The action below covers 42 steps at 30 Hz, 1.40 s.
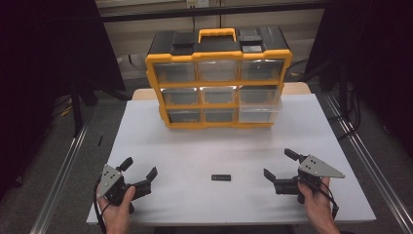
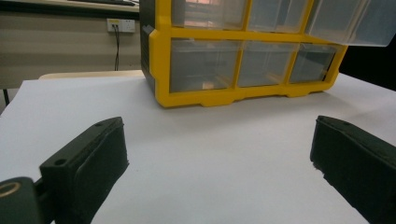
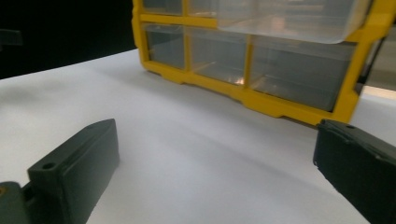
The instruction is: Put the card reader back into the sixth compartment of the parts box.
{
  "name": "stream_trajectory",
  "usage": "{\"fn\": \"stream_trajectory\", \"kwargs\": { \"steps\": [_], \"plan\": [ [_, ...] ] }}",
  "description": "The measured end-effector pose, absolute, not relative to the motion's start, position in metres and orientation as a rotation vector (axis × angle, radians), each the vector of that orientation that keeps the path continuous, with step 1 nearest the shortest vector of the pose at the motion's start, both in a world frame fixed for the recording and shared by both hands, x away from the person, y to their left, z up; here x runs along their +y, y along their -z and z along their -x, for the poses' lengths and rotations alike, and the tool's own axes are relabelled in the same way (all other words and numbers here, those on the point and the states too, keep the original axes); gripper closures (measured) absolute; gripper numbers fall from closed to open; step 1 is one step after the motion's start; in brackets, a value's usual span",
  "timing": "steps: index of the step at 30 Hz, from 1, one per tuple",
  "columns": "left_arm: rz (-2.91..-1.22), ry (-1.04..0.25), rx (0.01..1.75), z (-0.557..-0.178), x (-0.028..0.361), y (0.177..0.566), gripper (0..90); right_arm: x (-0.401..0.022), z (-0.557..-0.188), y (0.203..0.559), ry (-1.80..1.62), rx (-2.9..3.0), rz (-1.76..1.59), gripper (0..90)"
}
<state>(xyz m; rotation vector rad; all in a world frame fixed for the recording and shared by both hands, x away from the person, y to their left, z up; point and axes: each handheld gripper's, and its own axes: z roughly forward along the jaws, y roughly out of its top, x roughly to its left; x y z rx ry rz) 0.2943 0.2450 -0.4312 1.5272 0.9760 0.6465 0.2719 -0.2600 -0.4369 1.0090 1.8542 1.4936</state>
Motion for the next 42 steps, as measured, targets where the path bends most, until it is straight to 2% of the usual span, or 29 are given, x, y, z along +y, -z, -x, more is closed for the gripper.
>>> {"fn": "stream_trajectory", "kwargs": {
  "steps": [15,18,42],
  "plan": [
    [-1.542,-0.647,0.976,-0.298,0.244,0.432,3.8,-0.232,-0.285,0.428,-1.562,2.048,-0.912,0.7],
    [-1.536,-0.642,0.976,-0.298,0.244,0.432,3.7,-0.222,-0.287,0.428,-1.529,2.076,-0.921,2.9],
    [-1.560,-0.643,0.958,-0.297,0.245,0.431,3.8,-0.168,-0.320,0.419,-1.366,2.419,-0.922,2.9]
  ]
}}
